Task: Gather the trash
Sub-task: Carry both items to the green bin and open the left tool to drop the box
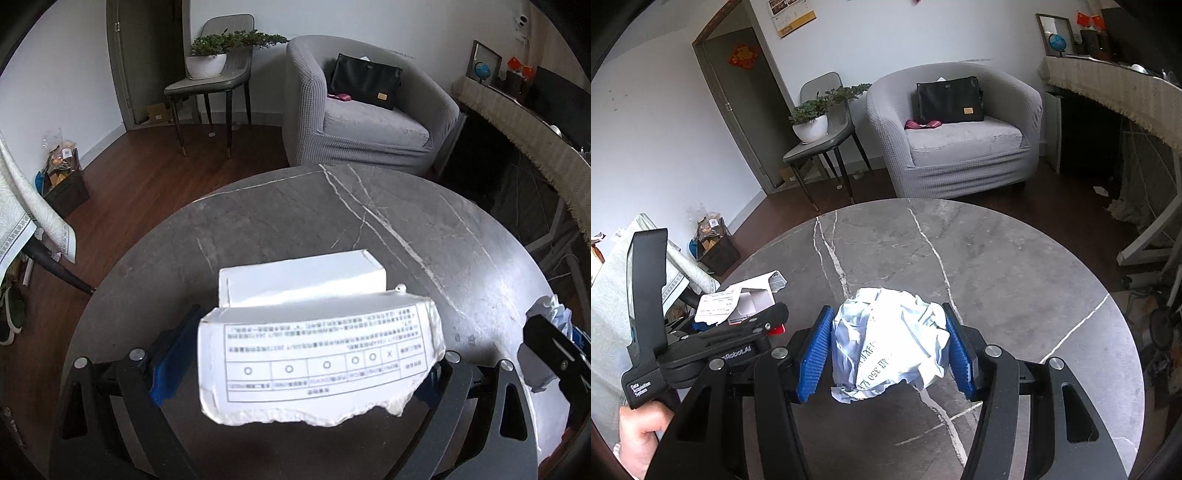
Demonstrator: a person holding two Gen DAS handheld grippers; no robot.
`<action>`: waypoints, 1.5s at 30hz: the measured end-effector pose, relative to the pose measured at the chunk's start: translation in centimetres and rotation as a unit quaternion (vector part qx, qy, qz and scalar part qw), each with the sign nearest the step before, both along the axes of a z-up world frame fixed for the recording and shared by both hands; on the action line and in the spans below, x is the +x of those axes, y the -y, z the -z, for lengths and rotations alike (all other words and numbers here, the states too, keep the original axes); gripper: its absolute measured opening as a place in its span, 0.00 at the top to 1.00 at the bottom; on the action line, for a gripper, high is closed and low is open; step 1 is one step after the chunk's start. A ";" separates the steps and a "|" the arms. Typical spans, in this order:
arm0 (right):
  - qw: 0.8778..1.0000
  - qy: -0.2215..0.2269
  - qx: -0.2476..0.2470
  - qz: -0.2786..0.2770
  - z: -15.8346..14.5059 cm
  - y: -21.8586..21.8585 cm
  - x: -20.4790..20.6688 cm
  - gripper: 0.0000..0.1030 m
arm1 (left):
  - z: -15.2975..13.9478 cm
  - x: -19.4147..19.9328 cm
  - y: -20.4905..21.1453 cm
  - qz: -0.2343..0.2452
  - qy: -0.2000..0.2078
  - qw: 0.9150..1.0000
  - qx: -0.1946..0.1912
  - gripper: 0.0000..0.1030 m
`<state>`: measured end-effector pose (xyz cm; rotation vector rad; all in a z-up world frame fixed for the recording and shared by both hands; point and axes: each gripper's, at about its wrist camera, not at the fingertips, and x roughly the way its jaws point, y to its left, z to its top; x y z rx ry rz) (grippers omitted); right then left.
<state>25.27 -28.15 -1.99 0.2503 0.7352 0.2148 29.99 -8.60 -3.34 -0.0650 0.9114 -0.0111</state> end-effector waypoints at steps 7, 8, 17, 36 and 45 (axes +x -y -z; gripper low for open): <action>1.000 -0.003 0.000 -0.005 0.0 -0.8 0.0 0.43 | -0.3 -0.1 0.3 0.022 0.006 1.000 0.001 0.24; 1.000 -0.002 -0.001 -0.005 -0.1 -0.9 0.0 0.43 | -0.3 -0.1 0.1 0.024 0.006 1.000 -0.003 0.25; 1.000 -0.004 -0.009 -0.007 0.0 -2.5 -0.5 0.43 | -2.0 -2.5 -1.3 0.046 0.035 0.998 -0.013 0.25; 0.999 0.023 -0.010 -0.046 -0.7 -8.0 -6.0 0.43 | -3.9 -12.1 -8.1 0.079 0.084 0.993 -0.025 0.25; 0.997 0.037 -0.012 -0.074 -0.7 -11.6 -9.2 0.43 | -3.8 -16.5 -11.1 0.072 0.095 0.992 -0.029 0.25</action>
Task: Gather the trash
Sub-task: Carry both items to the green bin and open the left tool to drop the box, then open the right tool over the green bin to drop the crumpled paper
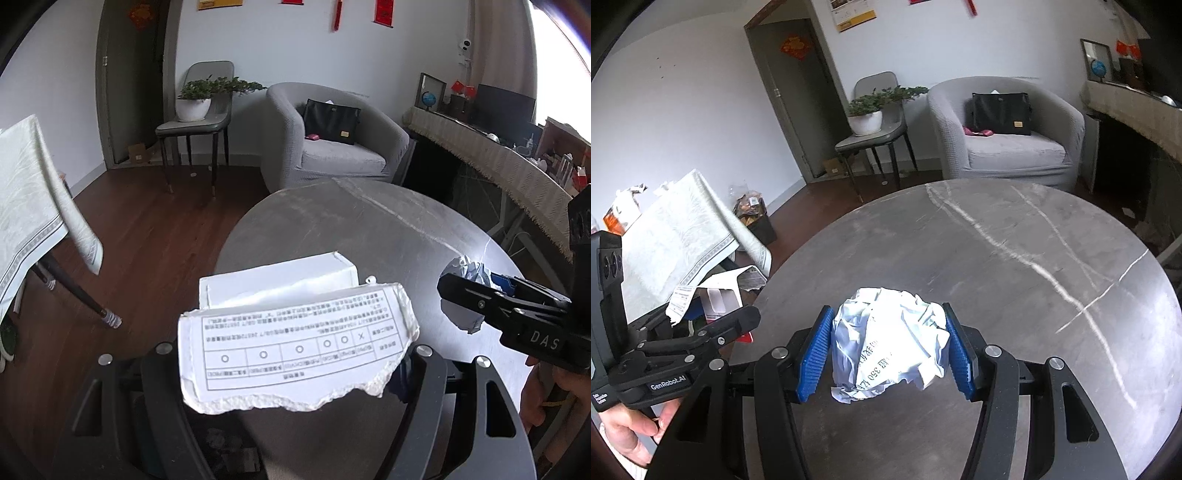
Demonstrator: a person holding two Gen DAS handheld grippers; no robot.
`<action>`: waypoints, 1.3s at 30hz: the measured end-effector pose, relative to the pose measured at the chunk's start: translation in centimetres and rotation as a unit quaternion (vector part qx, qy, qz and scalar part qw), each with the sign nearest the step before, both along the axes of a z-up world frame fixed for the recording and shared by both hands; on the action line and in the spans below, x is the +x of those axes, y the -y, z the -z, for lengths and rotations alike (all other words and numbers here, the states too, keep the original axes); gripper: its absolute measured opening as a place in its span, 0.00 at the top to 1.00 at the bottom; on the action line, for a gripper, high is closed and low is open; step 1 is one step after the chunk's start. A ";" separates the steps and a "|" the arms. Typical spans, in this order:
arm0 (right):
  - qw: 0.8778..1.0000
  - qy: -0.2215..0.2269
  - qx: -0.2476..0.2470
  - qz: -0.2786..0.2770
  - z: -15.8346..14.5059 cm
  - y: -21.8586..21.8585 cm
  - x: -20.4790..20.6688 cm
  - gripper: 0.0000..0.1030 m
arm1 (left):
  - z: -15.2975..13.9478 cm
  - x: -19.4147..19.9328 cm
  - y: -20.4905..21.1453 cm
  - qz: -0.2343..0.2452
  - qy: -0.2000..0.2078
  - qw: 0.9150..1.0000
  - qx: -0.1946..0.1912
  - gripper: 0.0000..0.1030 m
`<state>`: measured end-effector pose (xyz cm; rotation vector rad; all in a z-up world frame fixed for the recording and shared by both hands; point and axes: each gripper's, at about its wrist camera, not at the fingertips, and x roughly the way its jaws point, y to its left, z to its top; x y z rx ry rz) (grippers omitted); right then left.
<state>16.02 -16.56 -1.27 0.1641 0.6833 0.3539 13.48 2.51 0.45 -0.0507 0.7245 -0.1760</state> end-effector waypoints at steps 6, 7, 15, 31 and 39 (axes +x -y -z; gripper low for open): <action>0.999 0.017 -0.009 -0.027 -0.2 -3.1 -2.3 0.43 | 0.0 -2.4 -2.6 -0.011 0.002 1.000 0.003 0.25; 0.999 0.020 -0.010 -0.032 -0.3 -3.6 -2.6 0.43 | 0.0 -2.7 -3.2 -0.014 0.002 1.000 0.003 0.25; 0.997 0.034 -0.009 -0.071 -0.5 -7.8 -4.2 0.43 | 0.9 -4.9 -6.6 -0.027 -0.010 1.000 0.006 0.25; 0.990 0.029 -0.026 -0.133 0.4 -15.8 -4.8 0.43 | 8.2 -5.2 -14.5 -0.043 -0.148 0.988 0.004 0.25; 0.987 0.017 -0.035 -0.155 1.6 -19.2 -4.4 0.43 | 10.7 -5.8 -16.1 -0.041 -0.192 0.980 0.023 0.17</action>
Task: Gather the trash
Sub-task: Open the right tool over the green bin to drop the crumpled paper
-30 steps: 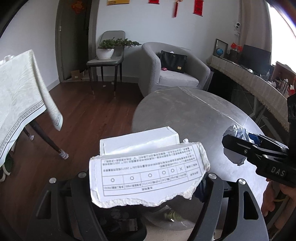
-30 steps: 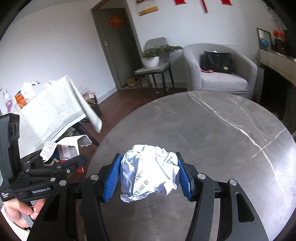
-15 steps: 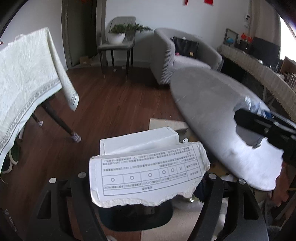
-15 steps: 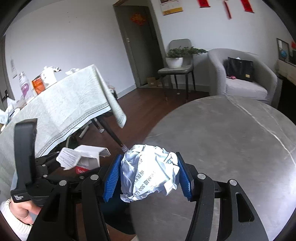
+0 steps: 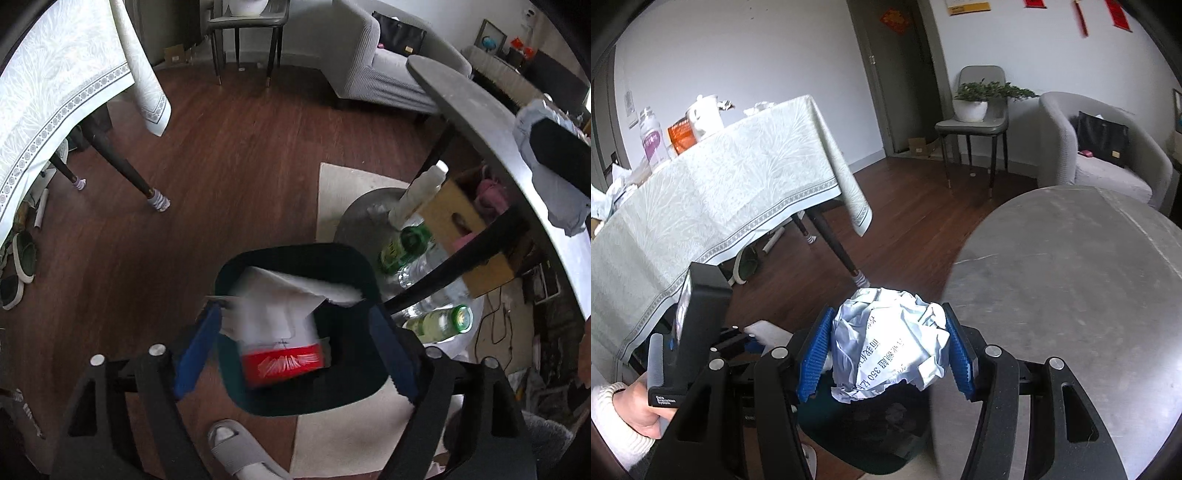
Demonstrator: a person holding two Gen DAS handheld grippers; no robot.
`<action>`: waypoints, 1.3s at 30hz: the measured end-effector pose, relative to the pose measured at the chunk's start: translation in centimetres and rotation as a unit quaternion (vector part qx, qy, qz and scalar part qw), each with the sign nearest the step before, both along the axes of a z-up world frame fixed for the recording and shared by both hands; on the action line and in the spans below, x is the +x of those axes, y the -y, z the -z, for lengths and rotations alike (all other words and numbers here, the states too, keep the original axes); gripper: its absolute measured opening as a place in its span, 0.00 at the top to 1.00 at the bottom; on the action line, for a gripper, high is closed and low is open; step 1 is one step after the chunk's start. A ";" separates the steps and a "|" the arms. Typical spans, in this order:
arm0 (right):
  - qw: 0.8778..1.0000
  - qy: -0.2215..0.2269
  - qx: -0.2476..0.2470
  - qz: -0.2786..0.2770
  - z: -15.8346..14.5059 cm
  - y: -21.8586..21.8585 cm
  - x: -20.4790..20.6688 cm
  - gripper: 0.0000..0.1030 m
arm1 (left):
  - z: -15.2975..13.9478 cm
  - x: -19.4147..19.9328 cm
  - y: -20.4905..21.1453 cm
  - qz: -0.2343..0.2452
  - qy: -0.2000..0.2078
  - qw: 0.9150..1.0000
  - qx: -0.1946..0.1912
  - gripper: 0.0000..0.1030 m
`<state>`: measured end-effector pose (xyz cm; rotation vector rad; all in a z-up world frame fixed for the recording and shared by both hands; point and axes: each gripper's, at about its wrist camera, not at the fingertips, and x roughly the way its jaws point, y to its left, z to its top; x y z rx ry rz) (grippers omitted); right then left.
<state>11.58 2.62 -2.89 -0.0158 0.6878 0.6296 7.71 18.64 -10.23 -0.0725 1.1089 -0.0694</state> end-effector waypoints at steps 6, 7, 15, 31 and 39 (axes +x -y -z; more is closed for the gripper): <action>1.000 -0.010 -0.013 -0.019 1.0 -2.6 0.0 0.43 | -0.2 -0.5 -2.2 -0.010 0.008 1.000 0.004 0.18; 1.000 -0.012 -0.015 -0.021 1.2 -2.9 0.1 0.43 | -0.4 -0.6 -2.5 -0.013 0.011 1.000 0.002 0.18; 0.998 -0.033 -0.040 -0.045 3.3 -6.0 0.2 0.43 | -3.0 -1.3 -5.5 -0.049 0.061 0.997 -0.022 0.25; 0.987 -0.095 -0.103 -0.079 9.0 -9.9 0.3 0.43 | -7.6 -2.2 -7.8 -0.074 0.135 0.986 -0.057 0.46; 0.980 -0.119 -0.136 -0.088 11.5 -9.6 -0.3 0.41 | -9.2 -2.5 -7.2 -0.066 0.156 0.984 -0.058 0.54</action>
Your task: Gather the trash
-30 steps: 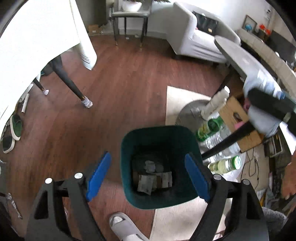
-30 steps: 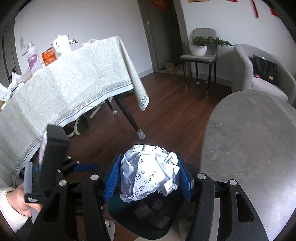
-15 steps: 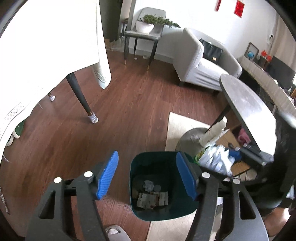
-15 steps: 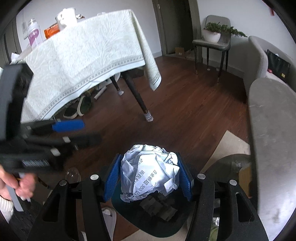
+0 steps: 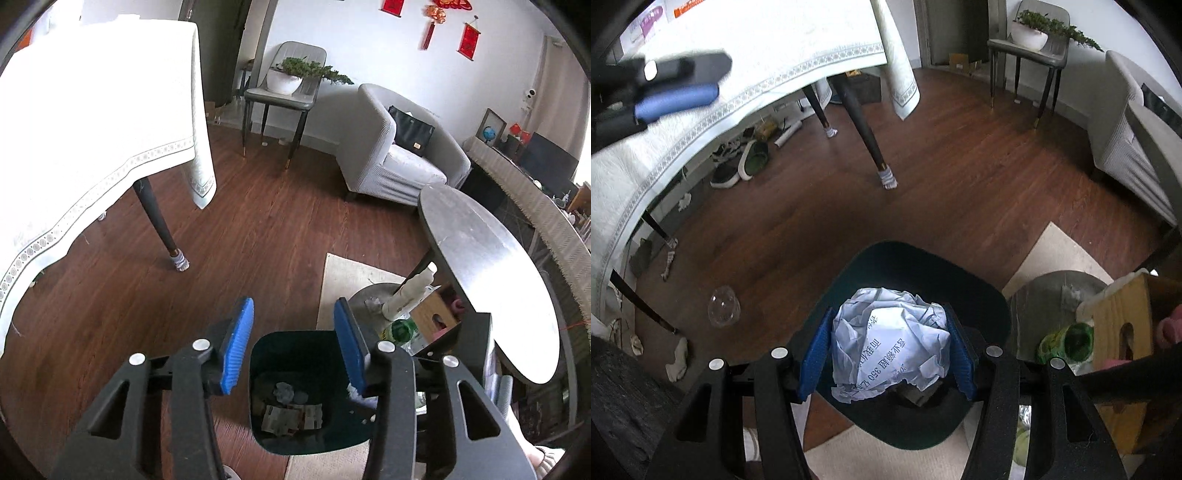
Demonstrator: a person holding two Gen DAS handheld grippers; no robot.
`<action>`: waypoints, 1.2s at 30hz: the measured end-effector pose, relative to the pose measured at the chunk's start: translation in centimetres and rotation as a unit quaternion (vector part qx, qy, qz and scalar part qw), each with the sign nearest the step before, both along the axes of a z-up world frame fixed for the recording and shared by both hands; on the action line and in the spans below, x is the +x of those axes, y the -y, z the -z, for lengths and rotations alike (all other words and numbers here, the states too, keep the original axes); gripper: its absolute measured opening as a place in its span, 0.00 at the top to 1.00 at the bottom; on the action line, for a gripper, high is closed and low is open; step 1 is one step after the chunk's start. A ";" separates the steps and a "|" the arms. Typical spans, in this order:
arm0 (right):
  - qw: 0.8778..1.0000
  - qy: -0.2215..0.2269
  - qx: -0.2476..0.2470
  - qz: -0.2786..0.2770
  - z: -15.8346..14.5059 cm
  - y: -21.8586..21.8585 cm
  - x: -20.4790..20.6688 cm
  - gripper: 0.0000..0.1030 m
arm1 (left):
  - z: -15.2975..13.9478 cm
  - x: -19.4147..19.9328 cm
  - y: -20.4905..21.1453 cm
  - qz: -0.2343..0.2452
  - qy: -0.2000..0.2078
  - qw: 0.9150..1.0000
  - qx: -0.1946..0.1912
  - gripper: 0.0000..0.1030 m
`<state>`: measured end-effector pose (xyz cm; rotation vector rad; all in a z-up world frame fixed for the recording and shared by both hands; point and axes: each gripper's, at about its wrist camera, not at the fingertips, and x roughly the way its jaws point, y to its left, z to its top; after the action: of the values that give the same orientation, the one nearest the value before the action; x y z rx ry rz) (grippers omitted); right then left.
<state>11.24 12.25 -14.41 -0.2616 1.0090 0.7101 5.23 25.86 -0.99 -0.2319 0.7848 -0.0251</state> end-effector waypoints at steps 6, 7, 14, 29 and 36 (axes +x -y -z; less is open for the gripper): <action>1.000 0.002 -0.016 0.000 0.1 1.0 -0.8 0.32 | -1.0 0.0 0.9 0.003 0.012 1.000 0.004 0.55; 1.000 0.005 -0.014 0.001 -0.1 1.1 -0.8 0.32 | -1.2 0.0 1.0 0.003 0.015 1.000 0.006 0.55; 0.998 0.056 0.014 -0.012 -3.5 2.1 -2.2 0.32 | -2.3 0.0 1.8 0.000 0.027 0.999 0.017 0.55; 0.974 0.196 0.065 0.095 -11.3 11.1 -3.9 0.32 | -3.2 -0.8 6.4 -0.006 0.079 0.995 0.056 0.11; 0.958 0.222 0.064 0.168 -12.4 16.9 -4.9 0.32 | -2.2 -2.8 9.6 -0.005 0.094 0.992 0.085 0.07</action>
<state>6.33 -4.70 -2.03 -0.1210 0.5554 0.3786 2.39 16.30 1.26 -0.0701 0.5951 0.0291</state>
